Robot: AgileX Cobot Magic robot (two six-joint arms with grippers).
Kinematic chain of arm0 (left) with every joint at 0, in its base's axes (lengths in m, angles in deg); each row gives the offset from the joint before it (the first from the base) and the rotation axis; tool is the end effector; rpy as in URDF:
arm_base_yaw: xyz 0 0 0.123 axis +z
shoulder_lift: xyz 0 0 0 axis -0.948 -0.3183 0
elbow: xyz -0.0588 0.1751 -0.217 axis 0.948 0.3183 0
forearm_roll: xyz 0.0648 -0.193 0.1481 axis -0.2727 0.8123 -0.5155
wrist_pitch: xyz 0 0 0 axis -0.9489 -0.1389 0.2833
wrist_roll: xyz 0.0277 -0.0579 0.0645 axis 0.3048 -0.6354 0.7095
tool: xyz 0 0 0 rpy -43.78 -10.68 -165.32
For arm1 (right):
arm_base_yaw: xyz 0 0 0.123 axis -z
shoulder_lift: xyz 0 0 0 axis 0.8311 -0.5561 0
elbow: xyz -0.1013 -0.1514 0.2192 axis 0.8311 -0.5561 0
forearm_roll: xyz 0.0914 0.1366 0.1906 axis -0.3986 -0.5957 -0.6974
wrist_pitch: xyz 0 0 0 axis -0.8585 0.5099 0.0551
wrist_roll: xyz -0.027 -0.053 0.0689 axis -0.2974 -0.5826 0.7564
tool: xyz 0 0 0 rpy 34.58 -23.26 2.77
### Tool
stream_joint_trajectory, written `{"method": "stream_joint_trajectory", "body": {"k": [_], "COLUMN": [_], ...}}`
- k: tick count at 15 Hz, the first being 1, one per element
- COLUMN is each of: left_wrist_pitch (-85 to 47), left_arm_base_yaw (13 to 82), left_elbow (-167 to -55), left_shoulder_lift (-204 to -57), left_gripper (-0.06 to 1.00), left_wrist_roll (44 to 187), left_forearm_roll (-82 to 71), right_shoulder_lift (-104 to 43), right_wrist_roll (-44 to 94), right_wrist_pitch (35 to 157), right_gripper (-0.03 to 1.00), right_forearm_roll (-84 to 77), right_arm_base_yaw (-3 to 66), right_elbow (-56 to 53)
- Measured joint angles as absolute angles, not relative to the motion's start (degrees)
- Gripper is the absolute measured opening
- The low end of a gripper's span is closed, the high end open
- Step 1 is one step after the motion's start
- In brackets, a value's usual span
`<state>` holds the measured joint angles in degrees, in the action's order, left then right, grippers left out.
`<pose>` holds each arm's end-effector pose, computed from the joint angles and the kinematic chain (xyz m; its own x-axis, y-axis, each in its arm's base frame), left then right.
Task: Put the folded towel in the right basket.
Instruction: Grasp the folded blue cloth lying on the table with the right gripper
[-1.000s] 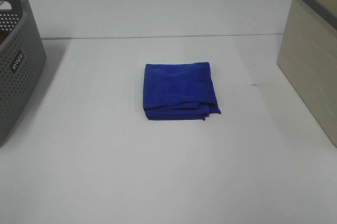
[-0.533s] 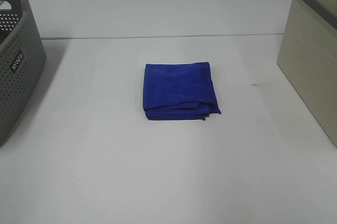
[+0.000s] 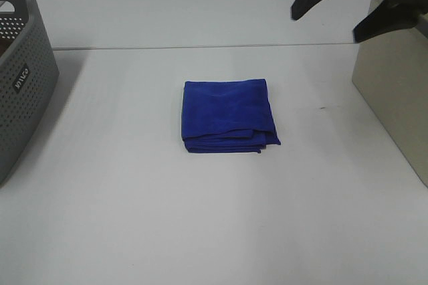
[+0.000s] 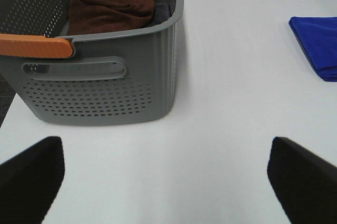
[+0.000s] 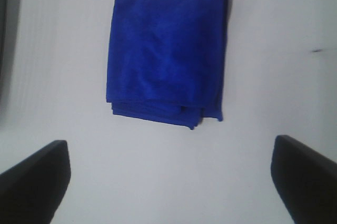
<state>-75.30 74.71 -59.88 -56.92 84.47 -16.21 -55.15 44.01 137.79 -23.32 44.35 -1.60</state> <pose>-0.0051 -0.0046 0.2777 -0.4390 -0.0010 -0.8985 -0.0045 1.0000 0.0010 0.3524 0.1078 0.2910 -0.9151 0.0408 -0.4011 -0.1475 0.8921 0.4271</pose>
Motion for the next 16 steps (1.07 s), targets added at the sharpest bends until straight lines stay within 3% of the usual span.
{"method": "stream_joint_trajectory", "body": {"k": [3,5,11,16], "left_wrist_pitch": [-75.30,-75.30,-75.30,-75.30], "left_arm_base_yaw": [74.71,74.71,74.71,74.71], "left_elbow": [-59.88,-59.88,-59.88,-59.88], "left_shoulder_lift": [-56.92,-56.92,-56.92,-56.92], "left_gripper": [0.97,0.97,0.97,0.97], "left_wrist_roll": [84.47,84.47,84.47,84.47], "left_forearm_roll": [-16.21,-16.21,-16.21,-16.21], "right_shoulder_lift": [-67.30,-78.12,-90.44,-92.91], "right_wrist_roll": [40.46,39.88,41.20,41.37], "right_wrist_pitch": [136.87,137.10,138.01,138.42], "right_gripper": [0.98,0.98,0.98,0.98], "right_forearm_roll": [-28.42,-28.53,-28.13,-27.73], "right_arm_base_yaw": [44.07,44.07,44.07,44.07], "right_elbow": [1.43,9.17,18.22,18.97]}}
